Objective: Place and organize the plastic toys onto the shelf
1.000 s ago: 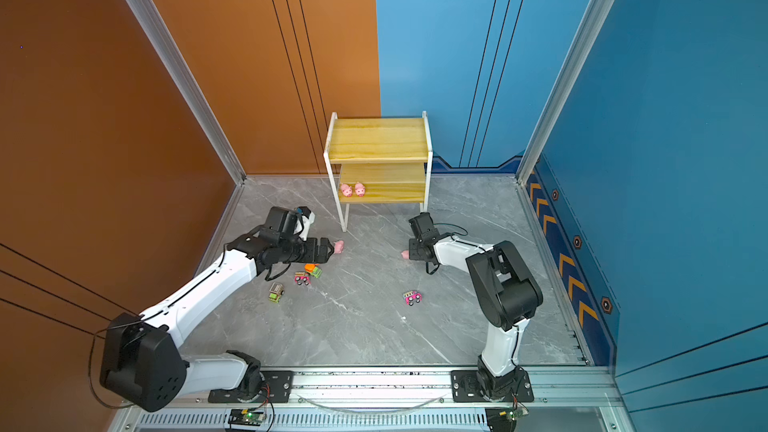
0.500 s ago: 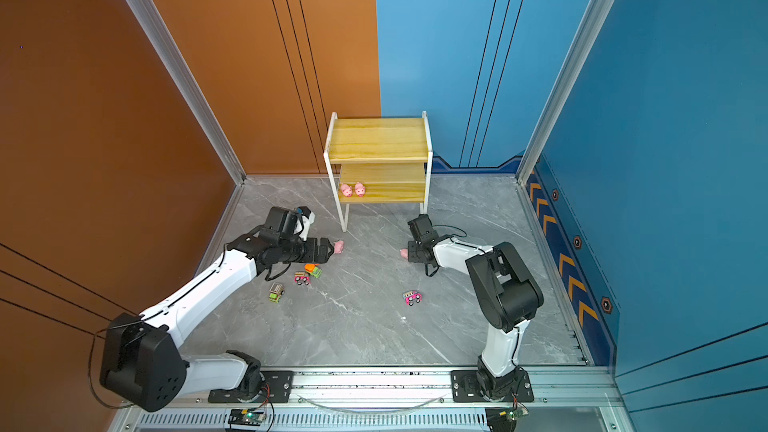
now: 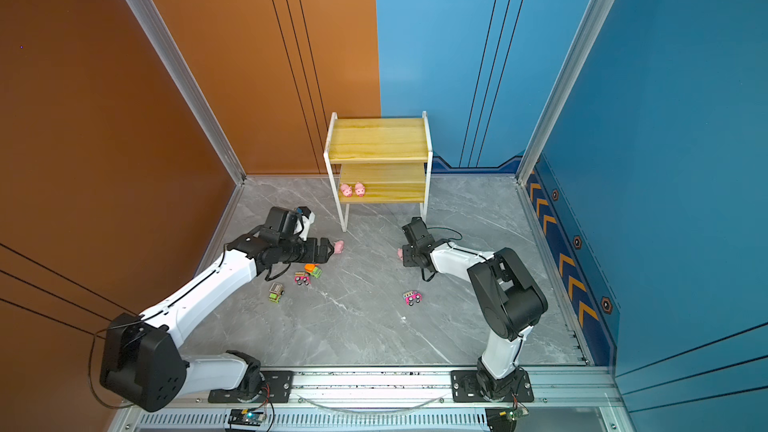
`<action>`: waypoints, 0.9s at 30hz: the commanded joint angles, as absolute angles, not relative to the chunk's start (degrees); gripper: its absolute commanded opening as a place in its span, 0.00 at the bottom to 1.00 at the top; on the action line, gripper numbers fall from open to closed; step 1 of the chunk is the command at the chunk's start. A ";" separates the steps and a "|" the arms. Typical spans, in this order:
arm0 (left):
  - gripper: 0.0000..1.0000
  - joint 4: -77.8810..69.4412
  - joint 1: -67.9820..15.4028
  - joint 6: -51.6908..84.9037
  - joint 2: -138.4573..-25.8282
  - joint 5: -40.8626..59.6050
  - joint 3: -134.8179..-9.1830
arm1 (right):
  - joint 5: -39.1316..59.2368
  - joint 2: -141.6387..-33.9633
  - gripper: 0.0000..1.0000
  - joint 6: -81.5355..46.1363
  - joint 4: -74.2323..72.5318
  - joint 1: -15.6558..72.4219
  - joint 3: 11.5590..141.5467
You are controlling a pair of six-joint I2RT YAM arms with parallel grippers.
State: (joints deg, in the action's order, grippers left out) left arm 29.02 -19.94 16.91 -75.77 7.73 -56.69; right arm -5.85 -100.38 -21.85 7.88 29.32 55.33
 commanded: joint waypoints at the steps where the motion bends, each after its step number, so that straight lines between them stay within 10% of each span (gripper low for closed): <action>1: 0.99 30.30 -20.39 16.44 -74.62 8.02 -58.15 | -6.43 -96.63 0.31 -20.03 8.68 29.53 52.93; 27: 0.99 30.30 -20.96 16.26 -73.69 8.12 -58.10 | 6.24 -85.25 0.65 -7.58 -23.42 31.34 34.24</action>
State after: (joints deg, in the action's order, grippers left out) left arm 29.02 -20.45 16.91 -74.98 7.73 -56.69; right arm 4.78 -83.31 -10.26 -17.39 31.24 34.89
